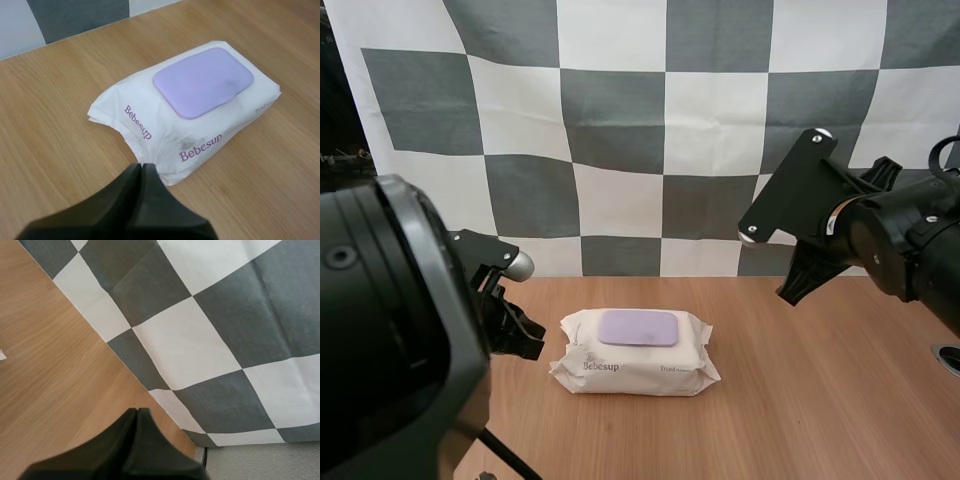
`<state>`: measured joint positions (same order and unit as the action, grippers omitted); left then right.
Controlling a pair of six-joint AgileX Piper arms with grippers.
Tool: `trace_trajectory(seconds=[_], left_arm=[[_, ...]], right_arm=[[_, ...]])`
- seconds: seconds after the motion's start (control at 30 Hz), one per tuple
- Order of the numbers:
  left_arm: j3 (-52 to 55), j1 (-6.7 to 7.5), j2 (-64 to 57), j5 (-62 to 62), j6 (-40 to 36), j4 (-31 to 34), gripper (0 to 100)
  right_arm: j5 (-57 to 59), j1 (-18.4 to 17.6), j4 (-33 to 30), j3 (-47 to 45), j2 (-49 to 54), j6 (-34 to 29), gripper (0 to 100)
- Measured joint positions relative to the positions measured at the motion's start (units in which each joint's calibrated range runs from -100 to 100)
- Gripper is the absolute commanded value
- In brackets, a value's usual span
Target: Open the wet wipes lid
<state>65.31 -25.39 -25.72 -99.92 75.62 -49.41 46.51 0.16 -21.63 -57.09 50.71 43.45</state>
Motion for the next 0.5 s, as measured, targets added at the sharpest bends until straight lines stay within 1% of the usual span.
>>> trace_trajectory(seconds=[0.07, 0.13, 0.2, 0.23, 0.37, 0.5], left_arm=[[1.12, 0.00, 0.00, 0.00, 1.39, -0.06, 44], [2.00, 0.00, 0.00, -0.08, 2.33, -0.06, 64], [2.96, 0.00, 0.00, 0.23, 3.16, -0.50, 76], [3.56, 0.00, 0.00, 0.63, 3.68, -1.22, 77], [4.61, 0.00, 0.00, 2.08, 5.82, -4.37, 77], [4.86, 0.00, 0.00, 3.49, 7.29, -6.18, 77]], right_arm=[[0.47, 0.00, 0.29, 0.00, 0.00, 0.00, 0], [0.47, 0.00, 0.29, 0.00, 0.00, 0.00, 0], [0.47, 0.00, 0.29, 0.00, 0.00, 0.00, 0], [0.47, 0.00, 0.29, 0.00, 0.00, 0.00, 0], [0.86, 0.00, 0.29, 0.00, 0.00, 0.00, 0], [1.11, 0.00, 0.29, 0.00, 0.00, 0.00, 0]])
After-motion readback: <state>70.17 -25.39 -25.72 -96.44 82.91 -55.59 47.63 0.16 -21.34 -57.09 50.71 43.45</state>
